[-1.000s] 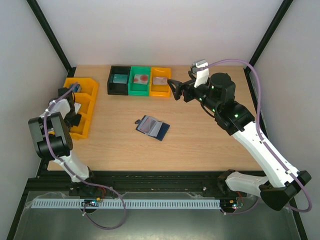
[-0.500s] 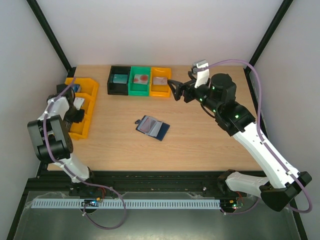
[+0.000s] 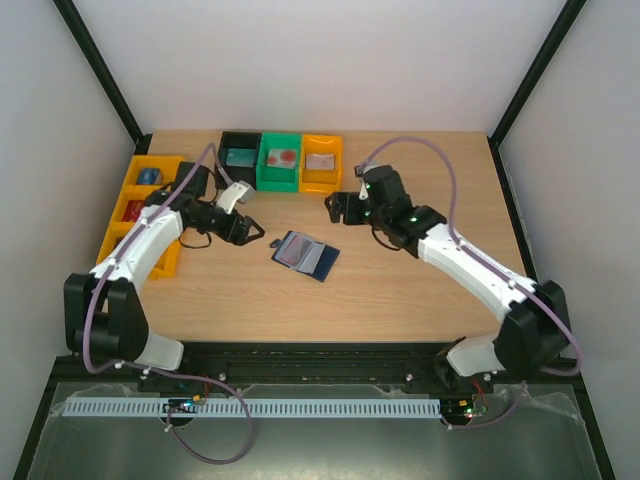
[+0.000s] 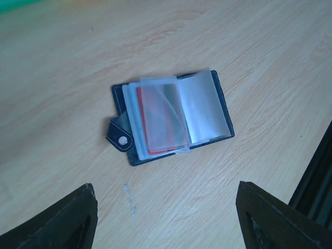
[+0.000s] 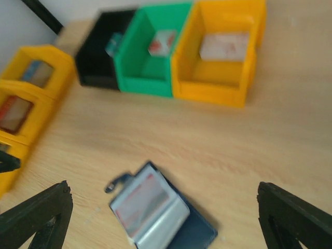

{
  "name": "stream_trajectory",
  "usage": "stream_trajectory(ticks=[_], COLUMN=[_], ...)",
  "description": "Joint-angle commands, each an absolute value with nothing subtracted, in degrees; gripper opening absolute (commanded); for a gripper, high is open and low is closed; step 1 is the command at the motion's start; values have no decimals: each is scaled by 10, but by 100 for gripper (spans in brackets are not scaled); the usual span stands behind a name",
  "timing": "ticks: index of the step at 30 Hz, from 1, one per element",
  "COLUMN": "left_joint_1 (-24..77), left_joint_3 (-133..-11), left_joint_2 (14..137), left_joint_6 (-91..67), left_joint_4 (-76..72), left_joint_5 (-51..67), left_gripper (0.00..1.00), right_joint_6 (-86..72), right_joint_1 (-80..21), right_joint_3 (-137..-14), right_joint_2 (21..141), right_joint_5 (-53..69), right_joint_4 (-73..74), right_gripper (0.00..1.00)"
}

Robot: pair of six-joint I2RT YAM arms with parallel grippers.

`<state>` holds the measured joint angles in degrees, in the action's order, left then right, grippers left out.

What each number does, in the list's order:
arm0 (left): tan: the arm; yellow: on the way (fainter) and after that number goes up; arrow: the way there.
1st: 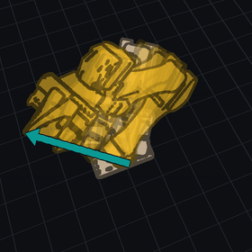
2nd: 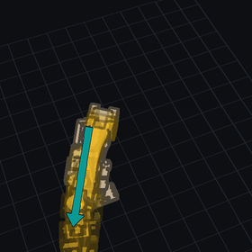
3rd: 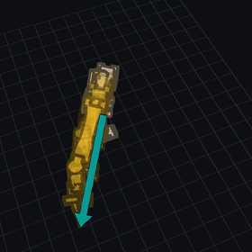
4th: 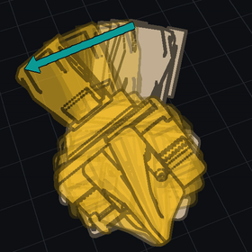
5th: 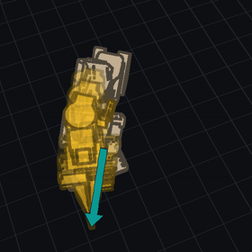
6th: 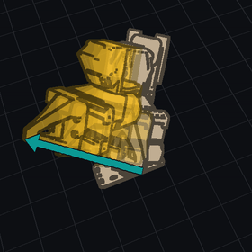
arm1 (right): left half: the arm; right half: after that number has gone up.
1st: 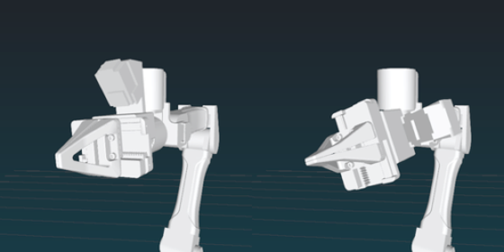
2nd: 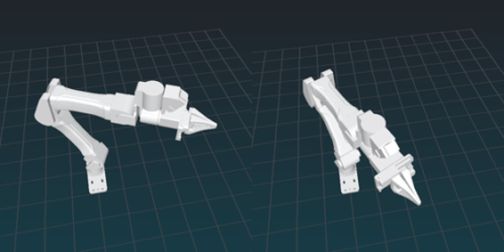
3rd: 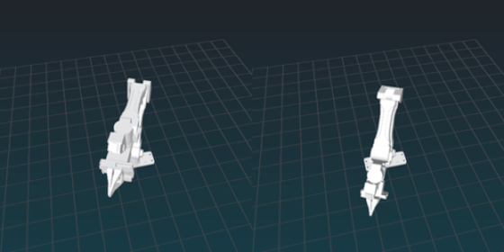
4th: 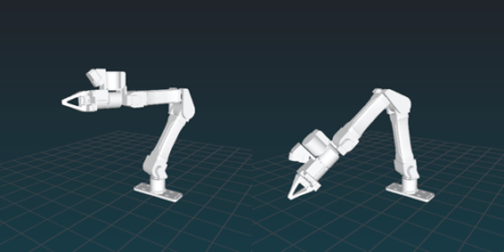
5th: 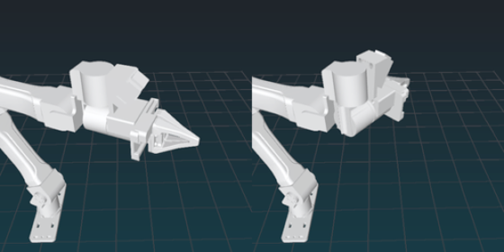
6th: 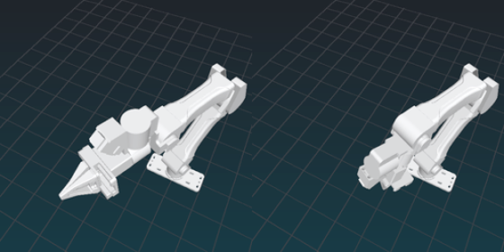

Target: Take the credit cards out of the card holder

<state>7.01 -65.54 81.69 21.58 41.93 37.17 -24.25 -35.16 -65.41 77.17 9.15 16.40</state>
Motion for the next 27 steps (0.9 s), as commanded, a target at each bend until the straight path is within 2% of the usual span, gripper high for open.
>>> stream_trajectory(ticks=[1, 11, 17, 24, 27], left_joint_1=[73, 115, 121, 140, 155], left_joint_3=[-591, -551, -571, -579, -588], left_joint_2=[869, 1019, 1076, 1095, 1102], left_joint_6=[46, -31, -18, -5, 4], left_joint_4=[283, 195, 210, 216, 225], left_joint_5=[424, 437, 460, 504, 521], left_gripper=[73, 74, 73, 70, 70], right_joint_6=[-325, -361, -361, -346, -344], right_joint_1=[-351, -372, -371, -370, -365], right_joint_3=[-615, -571, -619, -703, -719], right_joint_2=[829, 957, 1024, 1097, 1115], right_joint_5=[119, 238, 321, 352, 370], right_joint_4=[189, 147, 158, 224, 230], right_gripper=[90, 65, 64, 61, 52])
